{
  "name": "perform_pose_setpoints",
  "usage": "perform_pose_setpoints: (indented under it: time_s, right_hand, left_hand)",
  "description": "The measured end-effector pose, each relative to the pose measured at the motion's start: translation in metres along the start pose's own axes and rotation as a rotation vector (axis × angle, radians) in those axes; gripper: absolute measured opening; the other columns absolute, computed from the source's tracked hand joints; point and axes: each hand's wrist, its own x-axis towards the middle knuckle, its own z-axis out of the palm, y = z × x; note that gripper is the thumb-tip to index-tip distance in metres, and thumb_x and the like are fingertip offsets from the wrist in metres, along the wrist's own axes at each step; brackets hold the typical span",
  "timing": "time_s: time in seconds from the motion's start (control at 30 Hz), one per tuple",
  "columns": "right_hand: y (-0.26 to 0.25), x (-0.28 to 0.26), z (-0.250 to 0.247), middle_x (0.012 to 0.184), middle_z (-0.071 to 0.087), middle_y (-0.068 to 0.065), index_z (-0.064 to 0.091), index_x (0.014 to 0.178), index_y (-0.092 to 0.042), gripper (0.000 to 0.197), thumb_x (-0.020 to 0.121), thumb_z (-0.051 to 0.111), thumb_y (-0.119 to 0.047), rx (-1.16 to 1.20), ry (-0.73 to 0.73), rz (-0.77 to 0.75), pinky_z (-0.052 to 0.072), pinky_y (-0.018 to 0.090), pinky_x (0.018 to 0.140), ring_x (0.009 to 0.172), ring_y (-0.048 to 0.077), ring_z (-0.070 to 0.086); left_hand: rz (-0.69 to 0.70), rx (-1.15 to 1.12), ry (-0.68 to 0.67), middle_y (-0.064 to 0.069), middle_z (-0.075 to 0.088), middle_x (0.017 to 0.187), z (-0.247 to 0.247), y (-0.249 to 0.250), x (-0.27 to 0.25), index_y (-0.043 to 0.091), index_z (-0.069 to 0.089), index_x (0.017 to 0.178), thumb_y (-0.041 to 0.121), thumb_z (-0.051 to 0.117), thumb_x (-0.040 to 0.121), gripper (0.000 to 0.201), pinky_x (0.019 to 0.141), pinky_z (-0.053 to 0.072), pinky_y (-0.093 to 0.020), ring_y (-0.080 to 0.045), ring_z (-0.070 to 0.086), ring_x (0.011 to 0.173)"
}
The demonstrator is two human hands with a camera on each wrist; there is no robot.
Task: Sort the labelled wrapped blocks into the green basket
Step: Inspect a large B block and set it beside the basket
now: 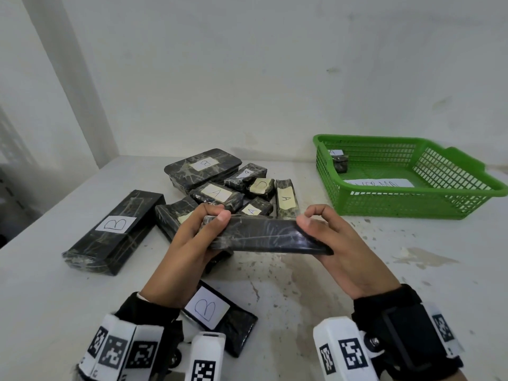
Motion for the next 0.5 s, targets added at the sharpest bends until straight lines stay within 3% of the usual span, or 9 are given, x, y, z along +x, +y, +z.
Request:
perform_pose_setpoints:
  time_s: [0.1,0.2,0.37,0.5]
  right_hand:
    - [-0.0002,0.0007,-0.0004,0.081,0.068,0.008,0.052,0.087,-0.016,0.072,0.039,0.095,-0.050,0.012,0.022,-0.015,0.054,0.020,0.066,0.071,0.014,0.065]
    - [0.0009,0.0024,0.0000,0.080,0.070,0.007,0.051,0.086,-0.015,0.075,0.036,0.095,-0.051,0.027,0.047,-0.037,0.055,0.021,0.066,0.069,0.014,0.066]
    - [0.0034,0.0030,-0.0030,0.082,0.068,0.002,0.058,0.089,-0.014,0.068,0.046,0.091,-0.056,0.045,0.033,-0.075,0.056,0.025,0.082,0.078,0.012,0.065]
    - [0.0016,0.0029,-0.0055,0.084,0.069,0.005,0.059,0.091,-0.014,0.065,0.049,0.092,-0.051,0.051,0.014,-0.096,0.057,0.025,0.081,0.078,0.013,0.065]
  left_hand:
    - [-0.004,0.016,-0.028,0.014,0.071,0.093,-0.0035,0.0002,-0.0016,0.009,0.058,0.101,0.041,0.070,0.077,0.042,0.079,0.055,-0.021,0.000,0.067,0.089]
    - [-0.016,-0.003,-0.013,0.012,0.070,0.090,-0.0039,-0.0015,-0.0002,0.014,0.061,0.096,0.028,0.067,0.074,0.027,0.080,0.054,-0.024,-0.006,0.068,0.085]
    - [-0.031,-0.056,0.010,-0.001,0.065,0.090,-0.0050,-0.0019,0.0034,0.012,0.062,0.096,0.026,0.064,0.076,0.025,0.080,0.054,-0.027,-0.014,0.062,0.085]
    - [-0.015,-0.032,-0.026,0.003,0.070,0.090,-0.0066,-0.0004,0.0016,0.013,0.060,0.098,0.035,0.074,0.068,0.039,0.083,0.055,-0.026,-0.013,0.065,0.086]
